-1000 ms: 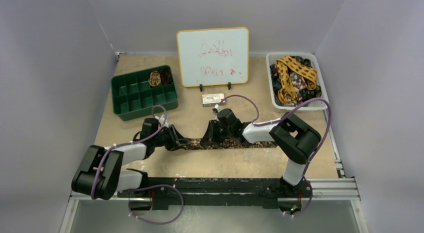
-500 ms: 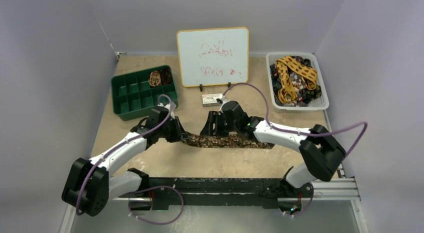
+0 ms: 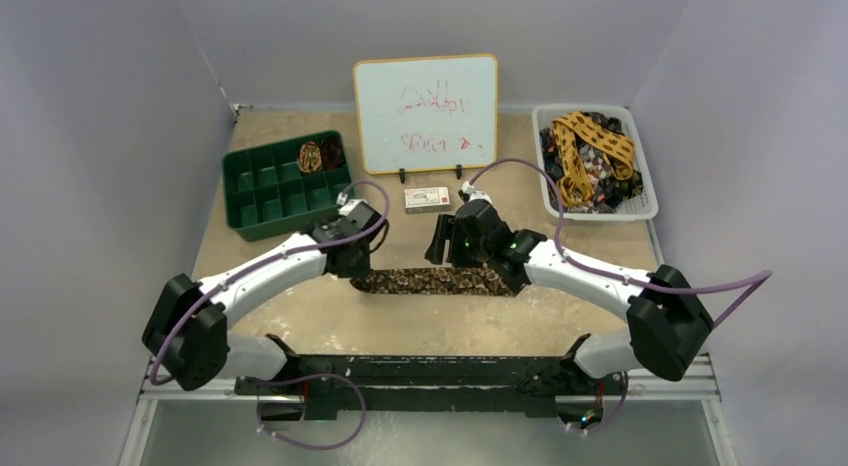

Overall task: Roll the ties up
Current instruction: Roll the tie at the center of the board.

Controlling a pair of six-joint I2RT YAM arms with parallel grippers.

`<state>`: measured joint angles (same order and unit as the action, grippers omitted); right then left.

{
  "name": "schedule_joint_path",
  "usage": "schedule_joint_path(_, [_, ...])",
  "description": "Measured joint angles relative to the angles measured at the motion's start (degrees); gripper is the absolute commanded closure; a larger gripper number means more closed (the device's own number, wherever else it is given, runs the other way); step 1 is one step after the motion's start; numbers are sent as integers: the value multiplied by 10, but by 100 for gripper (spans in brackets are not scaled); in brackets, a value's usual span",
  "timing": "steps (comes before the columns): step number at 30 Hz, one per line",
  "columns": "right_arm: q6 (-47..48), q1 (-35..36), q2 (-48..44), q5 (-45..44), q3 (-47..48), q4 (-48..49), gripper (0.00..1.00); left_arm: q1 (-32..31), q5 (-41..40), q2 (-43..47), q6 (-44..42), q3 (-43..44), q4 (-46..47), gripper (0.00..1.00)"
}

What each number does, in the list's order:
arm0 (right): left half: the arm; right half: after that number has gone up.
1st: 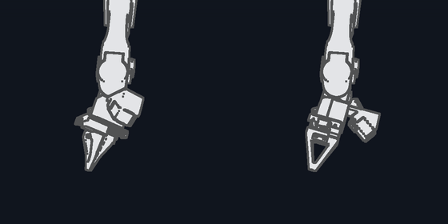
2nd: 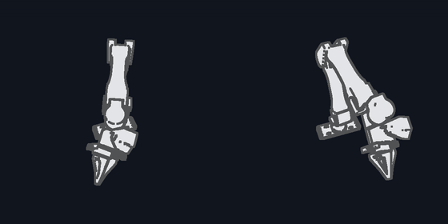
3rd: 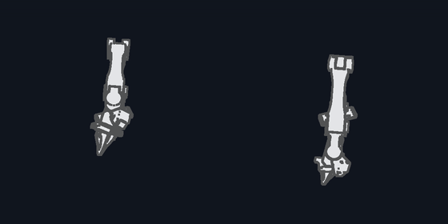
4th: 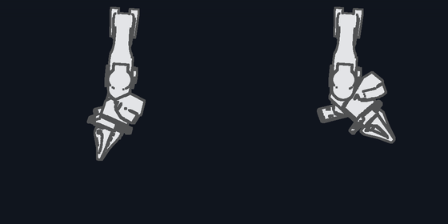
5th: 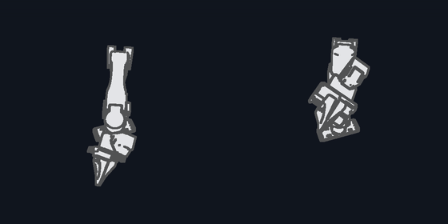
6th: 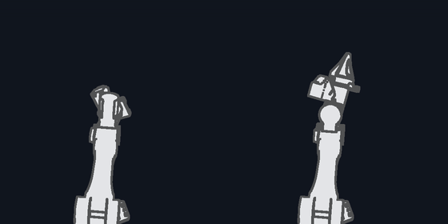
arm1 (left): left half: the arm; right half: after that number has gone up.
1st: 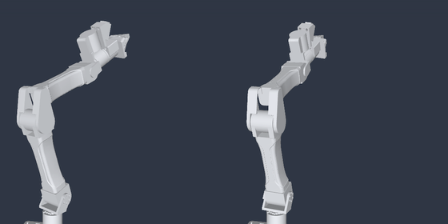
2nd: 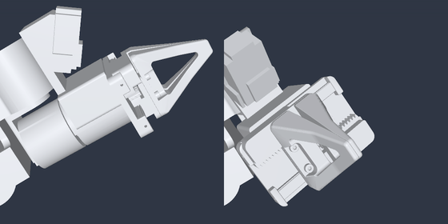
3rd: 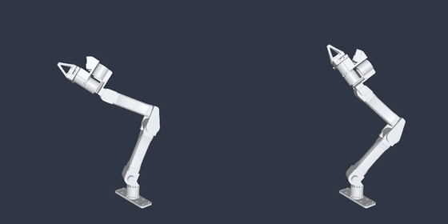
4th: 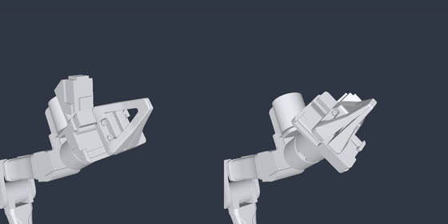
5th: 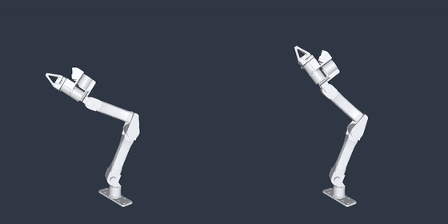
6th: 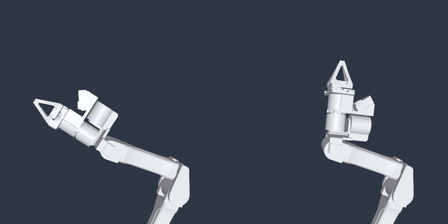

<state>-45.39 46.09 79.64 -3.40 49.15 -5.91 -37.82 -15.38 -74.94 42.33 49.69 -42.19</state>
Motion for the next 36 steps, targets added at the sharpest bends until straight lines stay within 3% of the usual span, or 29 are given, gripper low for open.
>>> schedule_joint_path(8, [-16,-7,0,-30,-19,-16,26,-104,-138,-103,24,89,-95,100])
schedule_joint_path(16, [-40,-26,0,-33,-51,-15,21,-165,-193,-182,56,141,-135,99])
schedule_joint_path(27, [-62,-57,-3,-13,-89,0,17,-177,-146,-209,63,158,-82,74])
schedule_joint_path(36, [-62,-64,-2,15,-89,17,15,-177,-82,-242,50,158,-12,64])
